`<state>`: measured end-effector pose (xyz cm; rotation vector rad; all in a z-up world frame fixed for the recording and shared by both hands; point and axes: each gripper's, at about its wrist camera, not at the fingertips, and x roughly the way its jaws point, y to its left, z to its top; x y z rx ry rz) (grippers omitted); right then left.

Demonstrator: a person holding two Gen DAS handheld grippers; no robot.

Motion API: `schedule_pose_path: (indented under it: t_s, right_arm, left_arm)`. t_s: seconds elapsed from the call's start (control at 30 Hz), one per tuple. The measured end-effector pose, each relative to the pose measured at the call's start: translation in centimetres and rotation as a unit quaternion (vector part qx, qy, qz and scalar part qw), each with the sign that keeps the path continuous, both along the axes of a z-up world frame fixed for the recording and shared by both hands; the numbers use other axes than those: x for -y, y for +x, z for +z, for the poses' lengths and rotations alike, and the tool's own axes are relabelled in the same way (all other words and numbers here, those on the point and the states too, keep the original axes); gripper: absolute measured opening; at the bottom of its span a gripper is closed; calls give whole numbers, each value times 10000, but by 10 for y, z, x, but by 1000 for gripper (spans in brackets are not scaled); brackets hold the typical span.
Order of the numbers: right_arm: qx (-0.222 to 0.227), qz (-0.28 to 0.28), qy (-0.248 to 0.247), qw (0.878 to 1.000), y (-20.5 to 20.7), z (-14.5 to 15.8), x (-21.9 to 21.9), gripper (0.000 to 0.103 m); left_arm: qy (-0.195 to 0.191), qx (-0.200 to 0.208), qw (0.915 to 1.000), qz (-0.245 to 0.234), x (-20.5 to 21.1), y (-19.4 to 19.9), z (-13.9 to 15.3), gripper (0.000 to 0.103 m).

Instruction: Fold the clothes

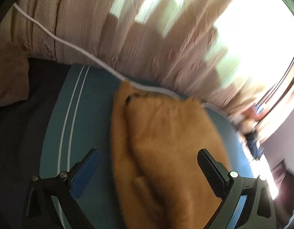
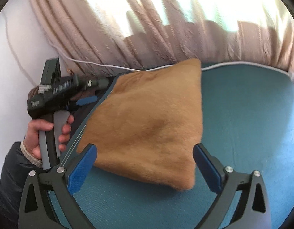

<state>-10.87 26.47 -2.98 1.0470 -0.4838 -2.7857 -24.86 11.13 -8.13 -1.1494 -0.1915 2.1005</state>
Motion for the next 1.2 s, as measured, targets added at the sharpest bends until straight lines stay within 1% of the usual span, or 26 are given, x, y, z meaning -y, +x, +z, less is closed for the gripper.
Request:
schedule_pose_path:
  t_s: [0.1,0.17,0.27,0.33,0.37,0.6,0.7,0.77,0.8,0.83,0.87,0.9,0.97,1.1,1.17,1.2]
  right_arm:
    - [0,-149,-97,9998,1,3,-15,101]
    - [36,-161,-155,9997,-4,3,-25,101]
    - [118,-126,-223,9996,-16,3,-39,101]
    - [191,-86,-359,9991,-26,0,-49,101]
    - [233,-65,-448,9987,-32,-2,-54,101]
    - [562,72,-1045,9929,-80,-26,-80,101]
    - [706,217,-1414,9872,-99,-41,-87,101]
    - [674,333,-1589,9844,-107,-46,-87,101]
    - [649,419,-1616,9838,-111,-46,-85,99]
    - [641,502,-1639,9831,-114,-47,-83,98]
    - [623,571,-1658,9825,-117,-48,-80,96]
    - [628,663,-1733,9806,-120,-49,-77,91]
    - [612,725,-1745,9801,-124,-50,-72,91]
    - [559,812,-1800,9787,-128,-51,-73,88]
    - [585,778,-1763,9795,-129,-51,-71,84]
    - [595,760,-1777,9793,-129,-52,-71,75]
  left_arm:
    - [49,288,9993,-219,-1,-1,-12,103]
    - [35,374,9988,-311,-6,-3,-18,103]
    - [145,558,9972,-472,-6,-5,-27,103]
    - [308,731,9947,-655,-6,-9,-33,103]
    - [395,719,9936,-775,-6,-11,-35,103]
    - [435,657,9879,-1334,-12,-13,-34,103]
    - [547,750,9846,-1484,-18,-16,-32,103]
    - [681,851,9822,-1529,-21,-20,-32,103]
    - [735,908,9809,-1553,-23,-21,-33,101]
    - [785,964,9796,-1577,-24,-22,-33,97]
    - [783,1002,9790,-1594,-25,-23,-34,83]
    - [759,1052,9791,-1567,-25,-24,-35,76]
    - [835,1129,9785,-1512,-24,-25,-37,71]
    - [872,1114,9795,-1436,-23,-23,-37,70]
    - [877,1090,9806,-1376,-23,-21,-35,67]
    - [873,1072,9812,-1349,-23,-19,-34,64]
